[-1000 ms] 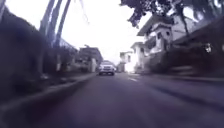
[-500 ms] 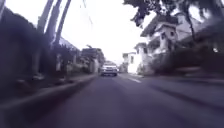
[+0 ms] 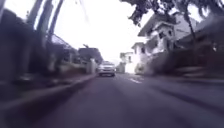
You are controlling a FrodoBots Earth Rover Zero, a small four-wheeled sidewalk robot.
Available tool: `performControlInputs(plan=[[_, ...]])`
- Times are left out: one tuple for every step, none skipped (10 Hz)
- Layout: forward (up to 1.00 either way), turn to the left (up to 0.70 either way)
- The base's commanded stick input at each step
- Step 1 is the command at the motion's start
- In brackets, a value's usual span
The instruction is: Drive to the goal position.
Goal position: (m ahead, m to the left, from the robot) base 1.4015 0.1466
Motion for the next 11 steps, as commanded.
performControlInputs(plan=[[0.7, -0.07], [0.7, -0.17], [0.7, -0.27], [0.7, -0.35], [0.7, -0.35], [0.7, -0.35], [0.7, -0.35], [0.7, -0.35], [0.7, -0.35], [0.7, -0.35], [0.7, -0.35]])
